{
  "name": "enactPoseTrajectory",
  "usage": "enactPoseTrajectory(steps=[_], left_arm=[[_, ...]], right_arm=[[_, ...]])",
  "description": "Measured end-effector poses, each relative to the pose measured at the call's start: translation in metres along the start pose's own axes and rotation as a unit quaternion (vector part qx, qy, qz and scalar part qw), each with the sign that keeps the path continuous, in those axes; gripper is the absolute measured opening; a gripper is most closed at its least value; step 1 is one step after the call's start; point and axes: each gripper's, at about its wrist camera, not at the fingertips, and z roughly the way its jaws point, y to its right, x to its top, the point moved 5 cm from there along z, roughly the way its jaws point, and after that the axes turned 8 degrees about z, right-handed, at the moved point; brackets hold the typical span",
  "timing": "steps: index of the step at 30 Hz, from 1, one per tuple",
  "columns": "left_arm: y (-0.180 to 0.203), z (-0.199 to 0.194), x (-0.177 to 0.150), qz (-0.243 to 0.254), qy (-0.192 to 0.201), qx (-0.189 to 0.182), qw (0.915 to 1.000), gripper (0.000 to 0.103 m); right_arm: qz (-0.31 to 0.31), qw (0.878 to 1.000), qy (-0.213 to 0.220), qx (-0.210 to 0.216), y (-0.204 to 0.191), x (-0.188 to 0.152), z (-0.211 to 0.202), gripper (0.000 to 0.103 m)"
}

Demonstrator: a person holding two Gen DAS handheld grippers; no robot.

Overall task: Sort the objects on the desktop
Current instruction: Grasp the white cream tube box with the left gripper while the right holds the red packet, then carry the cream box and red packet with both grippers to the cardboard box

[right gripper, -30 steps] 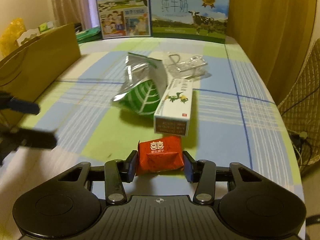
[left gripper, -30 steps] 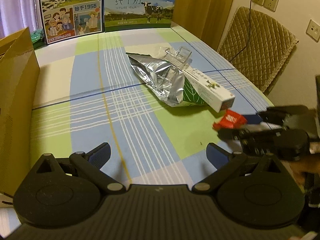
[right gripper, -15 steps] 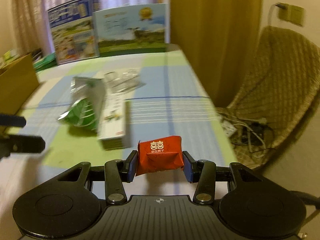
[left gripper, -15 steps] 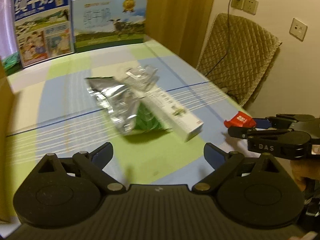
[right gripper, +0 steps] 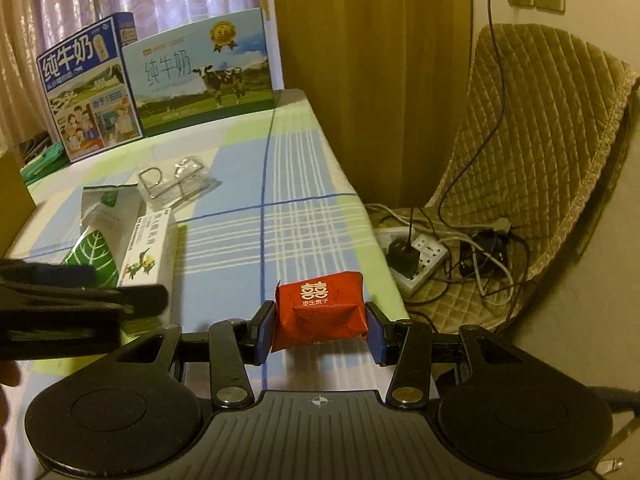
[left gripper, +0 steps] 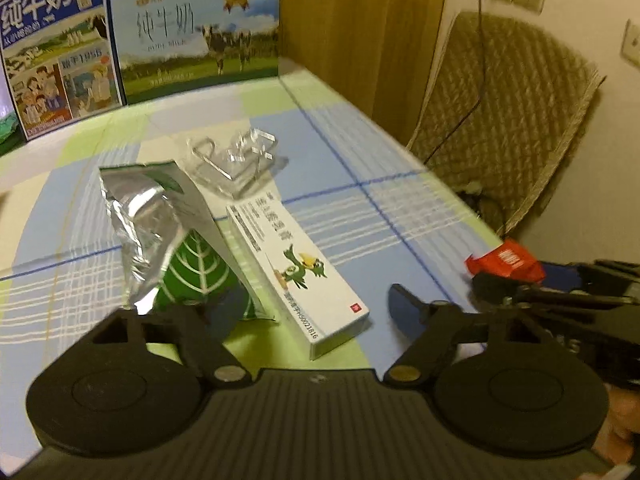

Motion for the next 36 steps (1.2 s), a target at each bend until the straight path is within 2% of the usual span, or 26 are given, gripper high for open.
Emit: enactPoseTrajectory(steps=[1,2,4,6,11,17,20,23,27,33,36], left_arm=[[0.002,0.004,-0.001,0.005,-0.007,0.002,1.0000,0.060],[0.003,0.009,-0.001,0.012,-0.013,0.006,0.9998,0.049],[0.005,0.010,-0.004,0.020,-0.015,0.009,0.9996,0.047],[0.005,0.005,-0.009,0.032,-0.012,0.009,0.9994,0.040],[-0.004,-0.030,-0.036,0.055,-0.010,-0.003,0.9984,0.032],[-0.023,-0.097,-0.100,0.087,-0.019,-0.007,0.9960,0.032],[-0.032,-0.118,-0.122,0.085,-0.027,-0.002,0.9960,0.033],[-0.041,-0.125,-0.123,0.079,-0.024,0.001,0.9966,0.037],[-0.043,-0.116,-0.109,0.080,-0.013,-0.003,0.9967,0.037],[-0.042,-0.086,-0.097,0.084,-0.028,-0.021,0.9959,0.036],[-0.045,-0.086,-0.099,0.076,-0.033,-0.022,0.9963,0.033]], right_arm=[[0.002,1.000,0.000,0.000,0.001,-0.001,0.001,0.043],[0.004,1.000,0.000,0.001,0.001,-0.001,0.001,0.043],[0.008,1.000,-0.002,0.003,0.000,-0.003,0.001,0.043],[0.009,1.000,-0.004,0.008,-0.004,-0.005,0.000,0.043],[0.006,1.000,-0.011,0.025,-0.018,-0.014,-0.010,0.043],[0.011,0.998,-0.024,0.049,-0.044,-0.036,-0.036,0.043],[0.014,0.998,-0.032,0.059,-0.055,-0.051,-0.050,0.043],[0.002,0.997,-0.037,0.061,-0.067,-0.063,-0.059,0.043],[-0.006,0.998,-0.040,0.052,-0.076,-0.071,-0.062,0.043],[-0.031,0.998,-0.040,0.045,-0.083,-0.075,-0.062,0.043],[-0.037,0.997,-0.043,0.043,-0.084,-0.078,-0.060,0.043]])
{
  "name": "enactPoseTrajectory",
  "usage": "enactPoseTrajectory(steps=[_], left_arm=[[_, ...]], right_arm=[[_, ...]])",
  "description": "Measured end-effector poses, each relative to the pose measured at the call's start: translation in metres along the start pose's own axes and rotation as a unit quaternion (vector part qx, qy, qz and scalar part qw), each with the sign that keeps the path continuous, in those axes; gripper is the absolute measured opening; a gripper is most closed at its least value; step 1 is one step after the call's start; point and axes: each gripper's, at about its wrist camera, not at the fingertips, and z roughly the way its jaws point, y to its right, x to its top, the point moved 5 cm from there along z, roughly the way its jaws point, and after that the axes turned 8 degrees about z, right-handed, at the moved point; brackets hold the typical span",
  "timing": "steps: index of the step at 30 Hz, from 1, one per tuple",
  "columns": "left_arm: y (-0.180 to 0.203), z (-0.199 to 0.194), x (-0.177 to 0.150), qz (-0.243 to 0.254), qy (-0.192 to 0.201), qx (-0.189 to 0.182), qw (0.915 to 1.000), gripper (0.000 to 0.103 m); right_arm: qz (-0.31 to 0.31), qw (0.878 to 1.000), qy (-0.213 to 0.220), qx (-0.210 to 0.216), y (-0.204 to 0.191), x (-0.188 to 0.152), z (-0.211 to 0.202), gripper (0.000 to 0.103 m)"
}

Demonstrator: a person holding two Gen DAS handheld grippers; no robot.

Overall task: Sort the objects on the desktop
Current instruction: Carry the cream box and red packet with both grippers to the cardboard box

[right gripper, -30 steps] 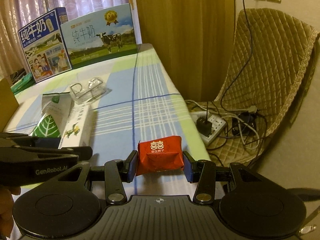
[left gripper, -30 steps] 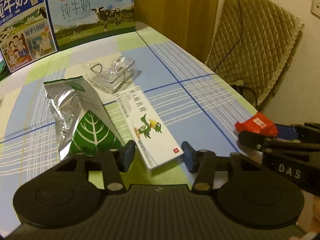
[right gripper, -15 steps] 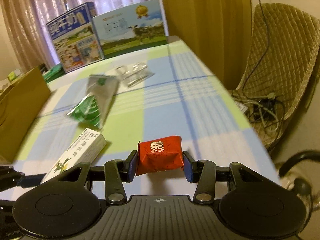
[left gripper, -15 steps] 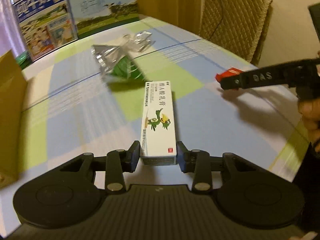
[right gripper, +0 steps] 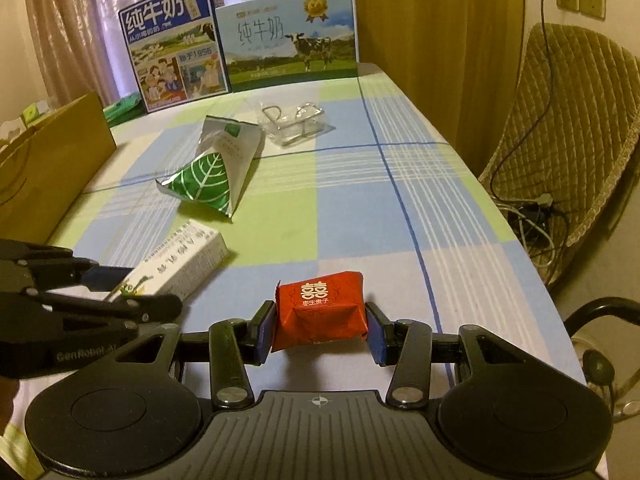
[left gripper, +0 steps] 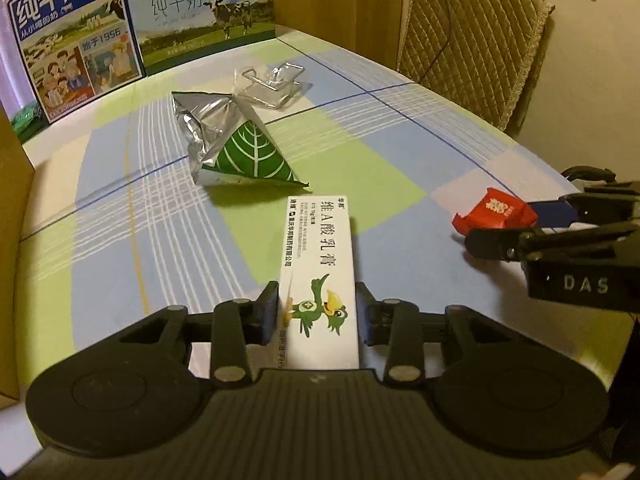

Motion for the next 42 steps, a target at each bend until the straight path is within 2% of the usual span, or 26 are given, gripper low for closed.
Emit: enactPoseTrajectory(steps=[9,17,29,42], left_arm=[[-0.010,-0.042,-0.020,-0.016,0.007,0.019,0.9997,0.033],[-0.036,-0.090,-0.031,-0.051,0.030,0.045,0.9972,0.033],[-0.105,-0.164,-0.043,-0.115,0.068,0.100,0.9860,0.033],[-0.156,-0.206,-0.076,-0.157,0.085,0.132,0.9750,0.033]], right_arm=[[-0.024,1.000,0.008,-0.001,-0.017,-0.002,-0.019,0.043],[-0.044,0.998,0.022,0.030,-0.064,0.005,-0.044,0.043],[-0.100,0.991,0.045,0.080,-0.155,0.022,-0.062,0.043],[-0.150,0.981,0.046,0.116,-0.228,0.024,-0.059,0.043]])
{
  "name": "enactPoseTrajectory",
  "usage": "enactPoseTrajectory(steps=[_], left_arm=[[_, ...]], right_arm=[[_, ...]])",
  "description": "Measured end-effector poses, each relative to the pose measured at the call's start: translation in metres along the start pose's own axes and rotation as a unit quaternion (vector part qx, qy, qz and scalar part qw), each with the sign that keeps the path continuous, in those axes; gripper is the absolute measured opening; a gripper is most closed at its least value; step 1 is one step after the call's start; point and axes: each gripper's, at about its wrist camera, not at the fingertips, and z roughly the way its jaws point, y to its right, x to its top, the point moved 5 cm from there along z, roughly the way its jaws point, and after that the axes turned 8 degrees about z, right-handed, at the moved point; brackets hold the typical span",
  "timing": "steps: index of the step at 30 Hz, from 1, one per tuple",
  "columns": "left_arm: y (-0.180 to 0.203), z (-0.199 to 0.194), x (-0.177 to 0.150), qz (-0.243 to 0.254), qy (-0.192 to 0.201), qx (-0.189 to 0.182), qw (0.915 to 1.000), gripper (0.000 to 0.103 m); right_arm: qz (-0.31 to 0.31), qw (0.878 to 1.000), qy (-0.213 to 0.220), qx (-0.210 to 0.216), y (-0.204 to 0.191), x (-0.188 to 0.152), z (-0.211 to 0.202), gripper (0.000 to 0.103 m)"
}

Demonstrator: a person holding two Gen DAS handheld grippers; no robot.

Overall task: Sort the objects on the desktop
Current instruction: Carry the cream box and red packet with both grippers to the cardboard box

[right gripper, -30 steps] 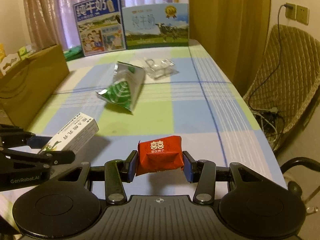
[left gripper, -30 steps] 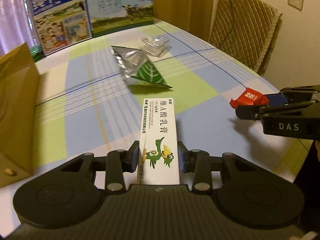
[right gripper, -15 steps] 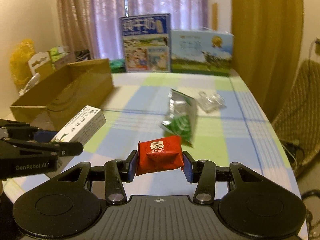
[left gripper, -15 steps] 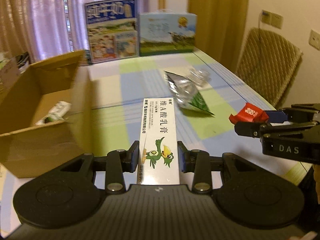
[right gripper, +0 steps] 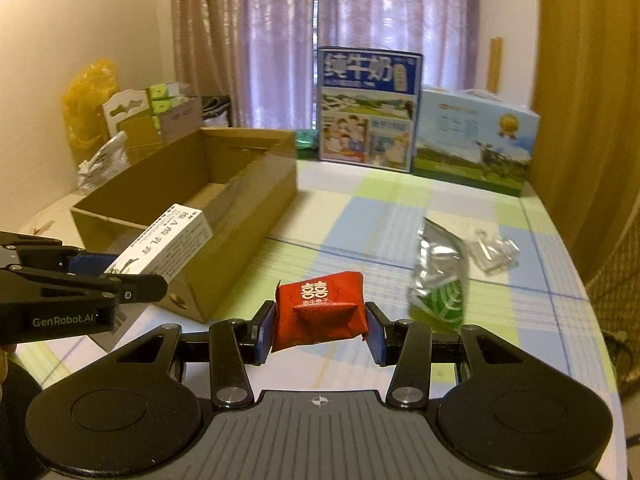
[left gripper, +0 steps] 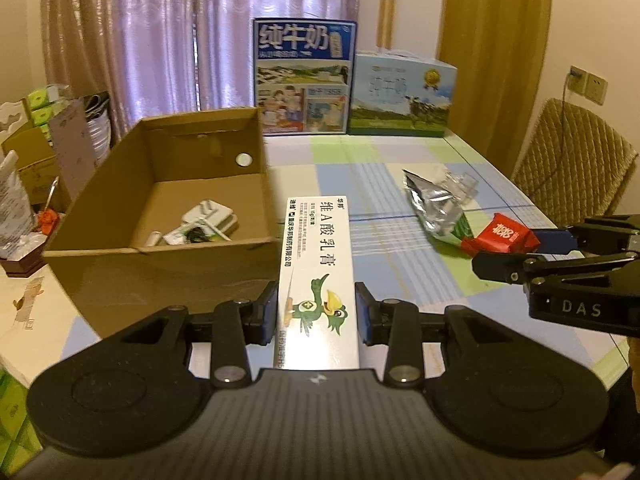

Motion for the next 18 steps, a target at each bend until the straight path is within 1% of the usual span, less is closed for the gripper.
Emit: enactPoseTrajectory(steps=[4,11,15,18], left_arm=[[-0.023,-0.010,0.004,0.006,0.008,0.017,0.9998,0.033],[-0.083,-0.018,0.024,0.006,0.020,0.061,0.9979,0.033],[-0.114,-0.014,0.037,0.003,0.023,0.075,0.9969,0.033],[-0.132,-0.007,0.045,-0.006,0.023,0.071,0.9972,0.033]], right_arm=[[-0.012,1.000,0.001,0.020,-0.023,0.010,0.012,0.043],[-0.029,0.997,0.018,0.064,-0.071,0.049,0.039,0.043],[-0.036,0.996,0.017,0.081,-0.094,0.066,0.057,0.043],[-0.041,0.995,0.010,0.088,-0.108,0.072,0.071,0.043]])
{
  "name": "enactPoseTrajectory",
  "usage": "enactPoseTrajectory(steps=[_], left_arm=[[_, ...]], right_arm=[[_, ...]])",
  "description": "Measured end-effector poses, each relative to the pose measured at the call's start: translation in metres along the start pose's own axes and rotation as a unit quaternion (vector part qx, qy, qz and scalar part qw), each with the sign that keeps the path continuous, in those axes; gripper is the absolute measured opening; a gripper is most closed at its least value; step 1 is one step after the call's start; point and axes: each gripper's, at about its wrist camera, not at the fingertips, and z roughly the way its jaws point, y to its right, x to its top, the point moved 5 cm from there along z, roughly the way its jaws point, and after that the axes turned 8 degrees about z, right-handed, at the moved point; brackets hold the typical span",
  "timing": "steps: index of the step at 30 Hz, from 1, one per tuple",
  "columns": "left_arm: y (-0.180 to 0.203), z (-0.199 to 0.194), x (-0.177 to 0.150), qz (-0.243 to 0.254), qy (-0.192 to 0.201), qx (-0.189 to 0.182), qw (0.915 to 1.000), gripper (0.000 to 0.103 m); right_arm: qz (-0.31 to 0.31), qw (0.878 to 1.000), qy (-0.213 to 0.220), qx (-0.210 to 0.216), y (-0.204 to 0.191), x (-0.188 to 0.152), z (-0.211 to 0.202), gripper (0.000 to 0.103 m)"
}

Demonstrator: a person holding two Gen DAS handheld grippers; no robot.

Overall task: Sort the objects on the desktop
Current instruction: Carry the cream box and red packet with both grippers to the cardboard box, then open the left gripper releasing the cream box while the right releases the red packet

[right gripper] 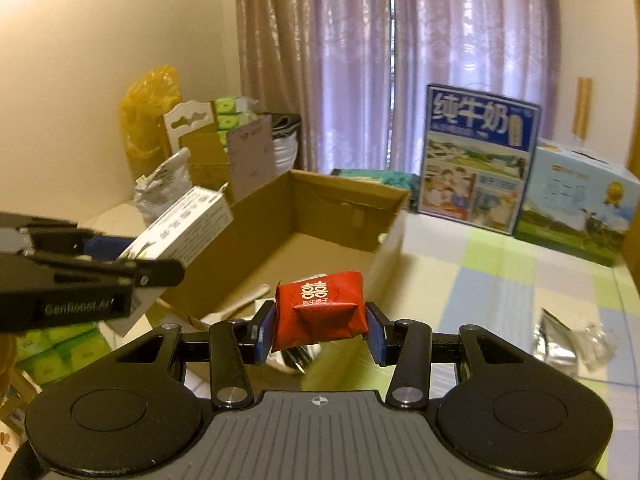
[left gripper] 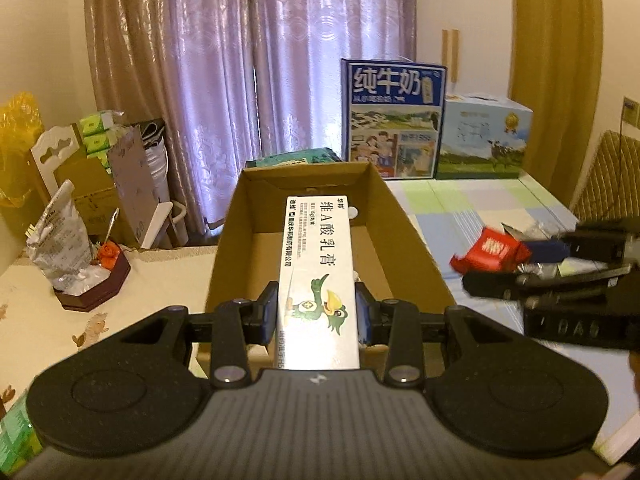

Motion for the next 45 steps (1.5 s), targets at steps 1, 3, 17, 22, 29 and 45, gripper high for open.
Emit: enactPoseTrajectory(steps=[1,3,17,22,29,45], left_arm=[[-0.003,0.003,0.002,0.002,-0.001,0.001,1.0000,0.033],[-0.010,0.010,0.006,0.009,-0.004,0.004,0.9999,0.033],[-0.029,0.055,0.012,0.013,-0.031,0.000,0.9994,0.033],[-0.029,0.065,0.010,0.012,-0.038,-0.004,0.9992,0.033],[-0.031,0.075,0.007,0.011,-0.042,-0.005,0.9990,0.033],[-0.058,0.043,-0.005,-0.017,-0.013,0.029,0.9994,0.039]], right_arm=[[0.000,1.000,-0.002,0.002,-0.003,0.002,0.005,0.043],[0.003,1.000,-0.005,0.007,-0.007,0.006,0.013,0.043],[0.021,0.999,-0.024,0.009,-0.003,0.012,0.055,0.043],[0.030,0.999,-0.030,0.007,0.002,0.011,0.063,0.043],[0.032,0.999,-0.029,0.009,0.001,0.015,0.068,0.043],[0.029,0.999,-0.028,0.021,-0.012,0.014,0.080,0.045]])
